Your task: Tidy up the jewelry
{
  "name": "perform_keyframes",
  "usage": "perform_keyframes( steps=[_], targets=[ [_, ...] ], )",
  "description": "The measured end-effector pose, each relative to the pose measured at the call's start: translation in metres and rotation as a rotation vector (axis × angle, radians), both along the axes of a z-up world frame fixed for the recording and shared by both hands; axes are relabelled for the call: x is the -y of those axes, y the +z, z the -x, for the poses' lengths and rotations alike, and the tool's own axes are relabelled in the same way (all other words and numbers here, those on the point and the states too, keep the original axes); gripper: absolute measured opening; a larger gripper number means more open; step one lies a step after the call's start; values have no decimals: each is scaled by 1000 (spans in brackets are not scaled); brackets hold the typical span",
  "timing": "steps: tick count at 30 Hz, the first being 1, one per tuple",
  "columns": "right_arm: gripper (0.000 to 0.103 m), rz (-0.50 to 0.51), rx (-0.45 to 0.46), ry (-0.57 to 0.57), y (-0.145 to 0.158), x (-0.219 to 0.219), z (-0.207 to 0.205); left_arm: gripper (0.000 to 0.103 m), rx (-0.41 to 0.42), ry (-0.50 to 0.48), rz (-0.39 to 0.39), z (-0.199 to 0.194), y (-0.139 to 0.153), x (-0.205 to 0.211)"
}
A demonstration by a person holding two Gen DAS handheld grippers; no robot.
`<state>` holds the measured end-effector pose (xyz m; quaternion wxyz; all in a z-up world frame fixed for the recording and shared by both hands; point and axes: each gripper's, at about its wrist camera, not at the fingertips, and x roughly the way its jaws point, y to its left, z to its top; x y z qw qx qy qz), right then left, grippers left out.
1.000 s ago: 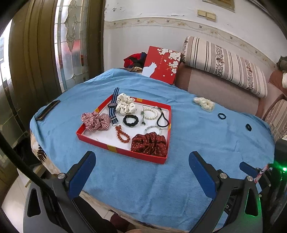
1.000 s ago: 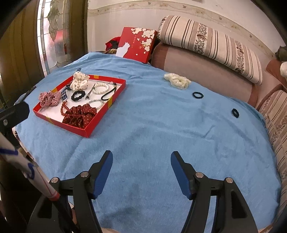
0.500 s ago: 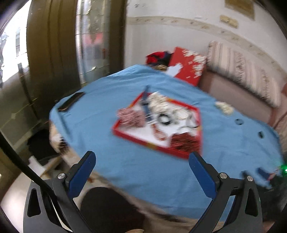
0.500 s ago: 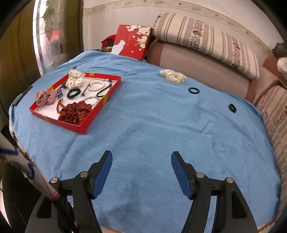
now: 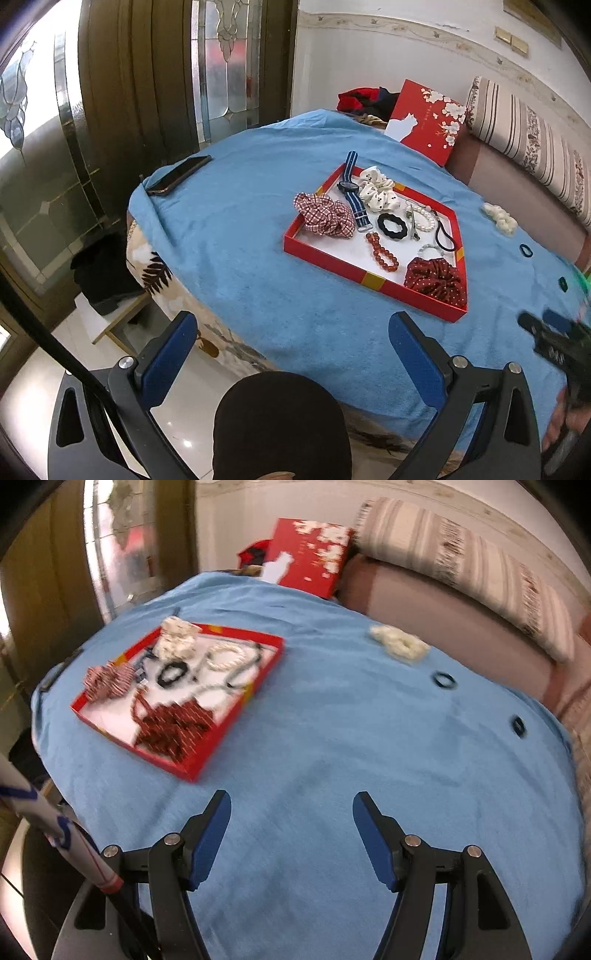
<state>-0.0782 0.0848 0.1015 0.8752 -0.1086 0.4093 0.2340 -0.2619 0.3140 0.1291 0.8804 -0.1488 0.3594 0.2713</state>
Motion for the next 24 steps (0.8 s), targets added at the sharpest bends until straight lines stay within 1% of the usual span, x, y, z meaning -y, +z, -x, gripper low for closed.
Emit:
perform_keyframes(
  steps=[3, 5, 8, 11, 15, 19, 22, 24],
  targets=[
    [72, -39, -17, 34, 4, -27, -20, 103, 8, 2, 32, 2, -4, -8],
    [67, -63, -32, 73, 4, -50, -33, 103, 20, 1, 63, 3, -7, -14],
    [63, -70, -44, 128, 1, -89, -49, 103, 33, -4, 102, 2, -11, -23],
    [58, -85, -53, 181, 0, -128, -59, 103, 41, -3, 113, 2, -15, -32],
    [58, -112, -99, 261, -3, -192, -67, 103, 50, -10, 125, 1, -20, -38],
    [58, -87, -156, 322, -19, -257, -71, 103, 33, -7, 135, -2, -28, -44],
    [55, -39, -167, 342, -33, -291, -69, 103, 19, 2, 148, -1, -35, -50],
    [55, 13, -165, 363, -42, -303, -63, 103, 14, 10, 160, 0, -38, -54]
  ],
)
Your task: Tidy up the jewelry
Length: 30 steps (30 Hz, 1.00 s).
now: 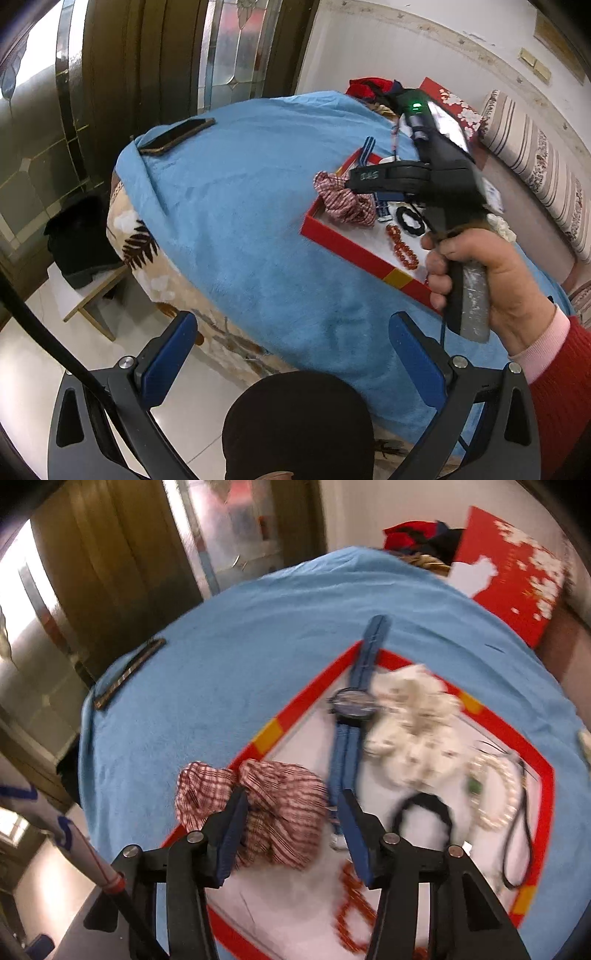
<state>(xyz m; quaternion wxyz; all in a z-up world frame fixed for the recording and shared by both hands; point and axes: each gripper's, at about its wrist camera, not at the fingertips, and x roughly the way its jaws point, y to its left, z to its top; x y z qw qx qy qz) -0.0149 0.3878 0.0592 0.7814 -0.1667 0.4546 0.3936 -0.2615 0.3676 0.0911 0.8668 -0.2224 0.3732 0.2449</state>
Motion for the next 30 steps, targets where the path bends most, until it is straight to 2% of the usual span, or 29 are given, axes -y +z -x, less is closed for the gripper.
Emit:
perform_keyframes(
  steps=[5, 8, 11, 13, 16, 19, 24, 25, 26, 27, 29, 30],
  targets=[
    [53, 96, 34, 76, -15, -1, 19, 103, -6, 18, 26, 0, -5, -8],
    [53, 93, 10, 91, -14, 13, 25, 103, -8, 16, 24, -1, -6, -7],
    [53, 28, -3, 69, 2, 37, 22, 103, -14, 6, 16, -3, -6, -5],
    [53, -41, 1, 16, 23, 67, 15, 103, -11, 4, 10, -2, -4, -4],
    [61, -107, 55, -106, 45, 118, 4, 103, -8, 8, 4, -1, -2, -4],
    [63, -43, 160, -277, 46, 167, -11, 103, -13, 2, 2, -4, -3, 0],
    [63, 41, 120, -374, 17, 197, -50, 103, -18, -50, -13, -10, 1, 18],
    [59, 47, 108, -387, 13, 200, -58, 103, -21, -58, -21, -10, 2, 22],
    [50, 46, 92, -396, 8, 197, -63, 103, -23, -62, -29, -10, 3, 26],
    [44, 46, 60, -413, 2, 199, -71, 103, -25, -64, -36, -10, 4, 28],
    [25, 42, -20, -444, -11, 197, -87, 103, -27, -61, -44, -9, 6, 32],
    [21, 35, -61, -464, -17, 199, -94, 103, -29, -60, -46, -9, 7, 34]
  ],
)
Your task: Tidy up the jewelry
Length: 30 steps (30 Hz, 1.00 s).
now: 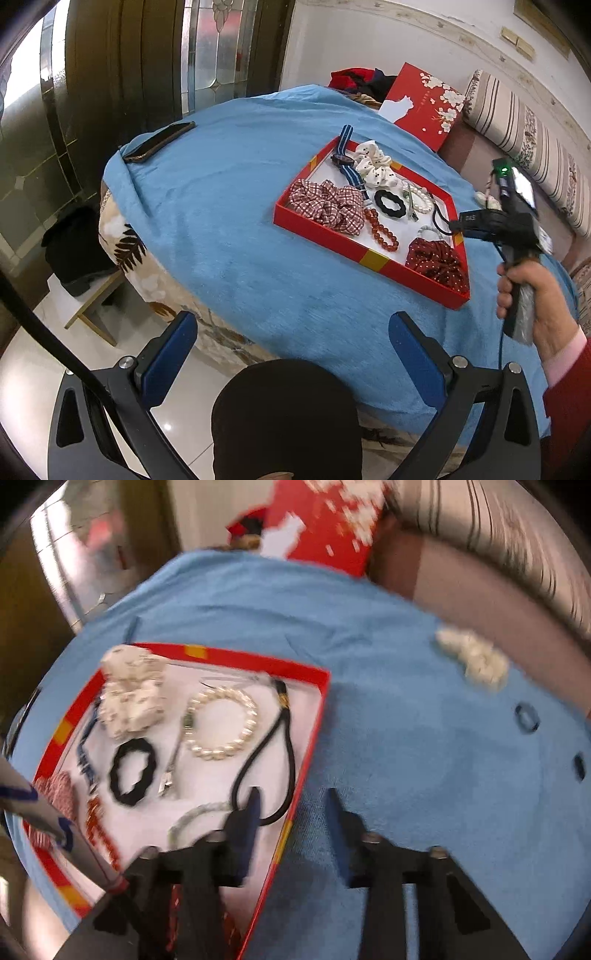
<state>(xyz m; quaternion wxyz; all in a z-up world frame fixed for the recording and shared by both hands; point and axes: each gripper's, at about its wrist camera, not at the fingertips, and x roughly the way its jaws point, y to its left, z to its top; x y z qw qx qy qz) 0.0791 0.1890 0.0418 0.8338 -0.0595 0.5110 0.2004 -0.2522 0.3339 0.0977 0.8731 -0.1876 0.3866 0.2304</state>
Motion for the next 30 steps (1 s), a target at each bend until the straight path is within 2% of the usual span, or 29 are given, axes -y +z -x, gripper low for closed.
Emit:
perform_keyframes(
  steps=[3, 6, 10, 13, 16, 18, 19, 20, 24, 30],
  targets=[
    [16, -75, -51, -47, -5, 14, -6, 103, -3, -4, -5, -1, 2, 2],
    [13, -52, -12, -103, -3, 30, -1, 103, -8, -16, -15, -5, 5, 6],
    [12, -101, -42, -219, -6, 72, 8, 103, -10, -44, -33, -12, 7, 16],
    [13, -104, -43, -224, -6, 90, 11, 103, -9, -77, -41, -19, 9, 28],
    [23, -147, -50, -190, 2, 97, 12, 103, -6, -109, -62, -25, 16, 42],
    [34, -170, -19, -192, 13, 108, 18, 103, 3, -129, -82, -27, 22, 51],
    [44, -176, 6, -190, 22, 113, 22, 103, 8, -138, -99, -28, 26, 57],
    [50, -178, 35, -183, 32, 120, 29, 103, 13, -143, -114, -29, 29, 62],
    [56, -153, 112, -128, 55, 141, 70, 103, 27, -154, -166, -36, 36, 78],
    [65, -81, 189, -61, 56, 159, 149, 103, 14, -164, -205, -52, 27, 104]
  ],
)
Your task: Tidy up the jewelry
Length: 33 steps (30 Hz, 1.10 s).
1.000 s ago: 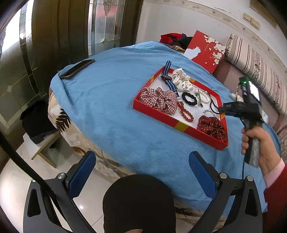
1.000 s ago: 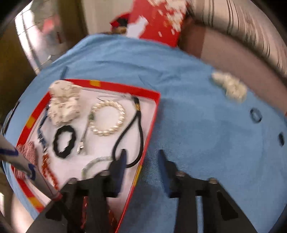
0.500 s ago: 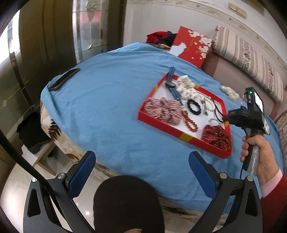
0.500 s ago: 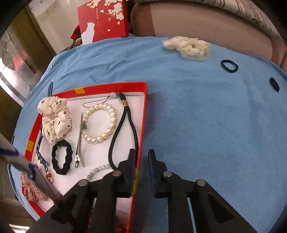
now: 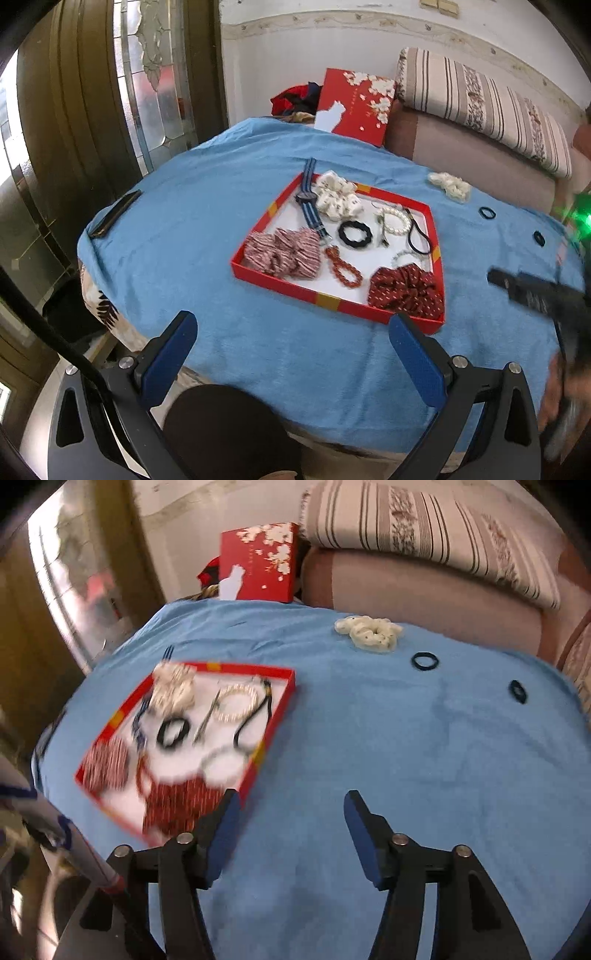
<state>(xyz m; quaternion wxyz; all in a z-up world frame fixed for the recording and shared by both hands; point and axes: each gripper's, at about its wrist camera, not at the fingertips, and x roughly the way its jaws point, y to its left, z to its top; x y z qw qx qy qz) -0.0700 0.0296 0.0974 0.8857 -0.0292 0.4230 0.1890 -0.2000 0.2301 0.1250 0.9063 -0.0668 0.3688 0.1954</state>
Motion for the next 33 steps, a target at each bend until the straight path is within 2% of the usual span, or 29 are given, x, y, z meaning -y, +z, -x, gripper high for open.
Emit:
perform_keyframes(
  steps=[4, 8, 15, 33],
  targets=[
    [66, 55, 35, 28, -7, -2, 31, 103, -30, -24, 10, -4, -8, 16],
    [66, 78, 54, 61, -12, -7, 44, 103, -45, -33, -20, -2, -10, 27],
    [68, 84, 62, 79, -10, -14, 53, 103, -37, -10, -44, 3, -9, 25],
    [68, 140, 56, 111, -18, -45, 61, 103, -61, 28, -11, -1, -25, -2]
  ],
)
